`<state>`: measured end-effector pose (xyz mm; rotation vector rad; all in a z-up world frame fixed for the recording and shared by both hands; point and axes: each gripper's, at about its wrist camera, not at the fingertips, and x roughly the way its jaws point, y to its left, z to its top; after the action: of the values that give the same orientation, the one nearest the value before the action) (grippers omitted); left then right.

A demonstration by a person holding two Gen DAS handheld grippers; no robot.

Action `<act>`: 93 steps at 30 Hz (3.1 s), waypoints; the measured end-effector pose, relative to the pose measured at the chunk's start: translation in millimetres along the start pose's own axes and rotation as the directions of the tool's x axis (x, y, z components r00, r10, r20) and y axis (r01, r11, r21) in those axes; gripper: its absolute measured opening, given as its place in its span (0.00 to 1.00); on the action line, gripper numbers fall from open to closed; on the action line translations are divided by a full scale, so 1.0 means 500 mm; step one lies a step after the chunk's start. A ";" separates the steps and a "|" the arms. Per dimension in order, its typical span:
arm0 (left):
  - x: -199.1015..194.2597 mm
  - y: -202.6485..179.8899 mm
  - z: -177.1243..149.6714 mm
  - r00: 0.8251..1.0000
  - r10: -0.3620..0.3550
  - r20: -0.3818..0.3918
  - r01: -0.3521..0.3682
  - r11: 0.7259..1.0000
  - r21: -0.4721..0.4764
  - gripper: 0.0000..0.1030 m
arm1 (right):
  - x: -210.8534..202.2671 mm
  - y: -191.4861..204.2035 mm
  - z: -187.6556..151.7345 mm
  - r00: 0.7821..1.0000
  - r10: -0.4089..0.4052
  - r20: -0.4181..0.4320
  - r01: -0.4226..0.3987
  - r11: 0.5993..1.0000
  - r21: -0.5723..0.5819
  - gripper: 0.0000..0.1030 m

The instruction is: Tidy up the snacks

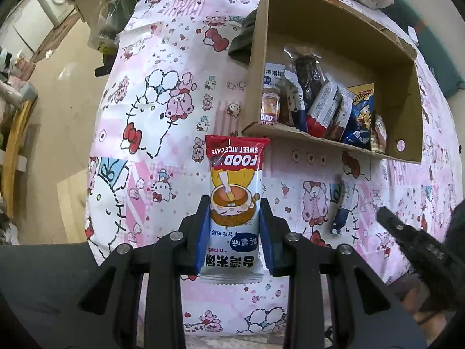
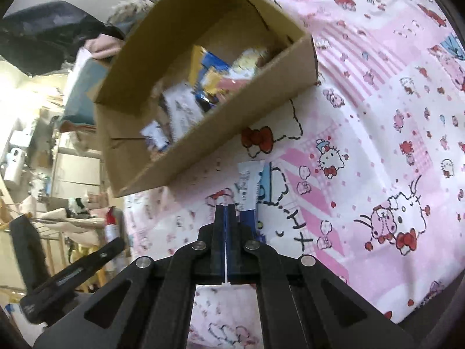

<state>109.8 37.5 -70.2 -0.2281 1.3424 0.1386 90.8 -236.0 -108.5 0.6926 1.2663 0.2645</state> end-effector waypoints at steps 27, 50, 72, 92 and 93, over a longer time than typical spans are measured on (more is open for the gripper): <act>-0.105 -0.048 0.087 0.992 -0.079 0.101 0.072 0.995 0.064 0.26 | -0.147 0.119 0.075 0.992 0.062 0.108 -0.028 0.957 -0.290 0.16; 0.014 -0.145 0.232 0.972 -0.134 0.191 0.113 0.987 0.119 0.26 | -0.002 0.115 0.217 0.994 0.000 0.109 0.035 0.945 -0.325 0.17; -0.012 -0.181 0.201 0.942 -0.072 0.329 -0.002 0.976 0.219 0.86 | 0.010 0.125 0.217 0.998 0.030 0.064 -0.007 0.941 -0.338 0.32; -0.177 -0.093 0.071 0.857 -0.124 0.500 0.025 0.980 0.199 0.87 | -0.202 0.198 0.089 0.905 0.010 0.424 0.223 0.840 -0.495 0.97; -0.180 -0.088 0.061 0.855 -0.118 0.504 0.022 0.981 0.193 0.90 | -0.205 0.201 0.080 0.902 0.006 0.432 0.235 0.833 -0.501 0.97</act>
<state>128.7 5.3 27.8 -0.0753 0.8017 0.0102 115.7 -227.7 38.0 0.1558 0.7544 0.3359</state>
